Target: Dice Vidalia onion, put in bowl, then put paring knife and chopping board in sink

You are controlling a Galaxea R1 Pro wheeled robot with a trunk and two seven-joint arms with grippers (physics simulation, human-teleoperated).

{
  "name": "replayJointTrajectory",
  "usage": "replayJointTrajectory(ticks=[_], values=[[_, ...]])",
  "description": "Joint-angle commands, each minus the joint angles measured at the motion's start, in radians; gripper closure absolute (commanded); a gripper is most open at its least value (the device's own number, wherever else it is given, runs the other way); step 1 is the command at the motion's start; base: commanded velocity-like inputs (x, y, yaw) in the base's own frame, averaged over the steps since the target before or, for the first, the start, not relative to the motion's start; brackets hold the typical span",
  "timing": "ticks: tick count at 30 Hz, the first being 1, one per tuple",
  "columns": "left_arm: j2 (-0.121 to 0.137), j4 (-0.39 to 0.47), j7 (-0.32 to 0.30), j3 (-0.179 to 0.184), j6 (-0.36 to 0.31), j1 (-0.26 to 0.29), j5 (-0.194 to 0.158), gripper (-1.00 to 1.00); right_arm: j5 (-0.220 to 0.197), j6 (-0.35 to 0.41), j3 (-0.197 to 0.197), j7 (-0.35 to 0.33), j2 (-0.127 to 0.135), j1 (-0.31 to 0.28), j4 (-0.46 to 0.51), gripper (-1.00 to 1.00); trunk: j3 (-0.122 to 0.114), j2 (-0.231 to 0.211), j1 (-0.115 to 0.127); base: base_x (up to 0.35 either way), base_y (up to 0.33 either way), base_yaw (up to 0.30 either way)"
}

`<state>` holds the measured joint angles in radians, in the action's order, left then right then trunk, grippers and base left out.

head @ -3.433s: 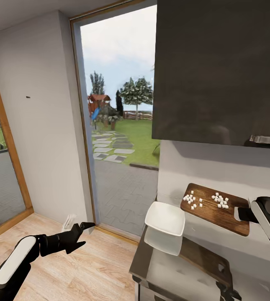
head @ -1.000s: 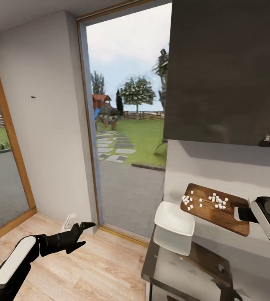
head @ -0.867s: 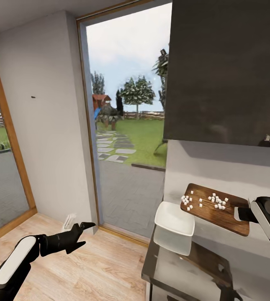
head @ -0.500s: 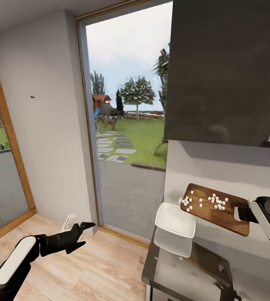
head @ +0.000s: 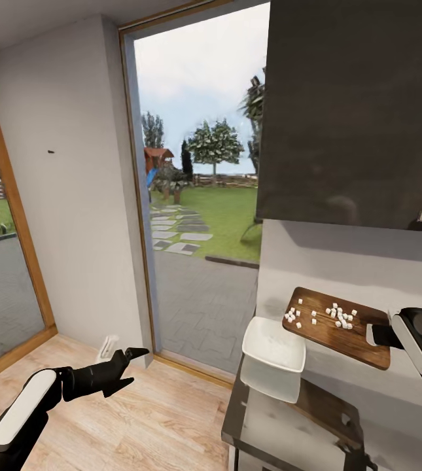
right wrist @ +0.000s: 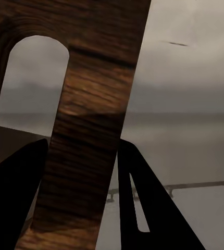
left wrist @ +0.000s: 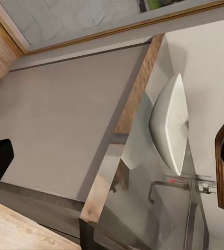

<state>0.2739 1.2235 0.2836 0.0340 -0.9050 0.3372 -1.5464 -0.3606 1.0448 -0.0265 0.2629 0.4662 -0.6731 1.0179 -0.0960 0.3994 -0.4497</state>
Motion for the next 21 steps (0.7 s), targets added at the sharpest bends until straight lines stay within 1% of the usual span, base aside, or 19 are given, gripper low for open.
replayJointTrajectory(ticks=[1,3,5,8,10,14,21], values=[[0.001,0.001,0.009,0.001,0.000,0.000,-0.011,-1.00,-0.011,0.002,0.000,0.010,0.000,0.000,0.001,1.00,0.001,0.001,0.000,0.000,0.000,0.000],[0.001,0.001,0.009,0.001,0.000,0.000,-0.011,-1.00,-0.010,0.002,0.000,0.011,0.000,0.000,0.001,1.00,0.001,0.001,0.000,0.000,0.000,0.000],[0.001,0.001,0.009,0.001,0.000,0.000,-0.011,-1.00,0.000,0.002,0.000,0.014,0.000,0.000,0.001,1.00,0.001,0.001,0.000,0.000,0.000,0.000],[0.001,0.001,0.009,0.001,0.000,0.000,-0.011,-1.00,0.044,0.002,0.000,0.017,-0.001,0.000,0.001,1.00,0.001,0.001,0.000,0.000,0.000,0.000],[0.001,0.001,0.009,0.001,0.000,0.000,-0.011,-1.00,0.062,0.002,-0.001,0.017,-0.001,0.000,0.001,1.00,0.001,0.001,0.000,0.000,0.000,0.000],[0.001,0.001,0.009,0.001,0.000,0.000,-0.011,-1.00,0.072,0.002,-0.001,0.018,-0.001,0.000,0.001,1.00,0.001,0.001,0.000,0.000,0.000,0.000],[0.001,0.001,0.009,0.001,0.000,0.000,-0.011,-1.00,0.075,0.002,-0.001,0.019,-0.001,0.000,0.001,1.00,0.001,0.001,0.000,0.000,0.000,0.000]])
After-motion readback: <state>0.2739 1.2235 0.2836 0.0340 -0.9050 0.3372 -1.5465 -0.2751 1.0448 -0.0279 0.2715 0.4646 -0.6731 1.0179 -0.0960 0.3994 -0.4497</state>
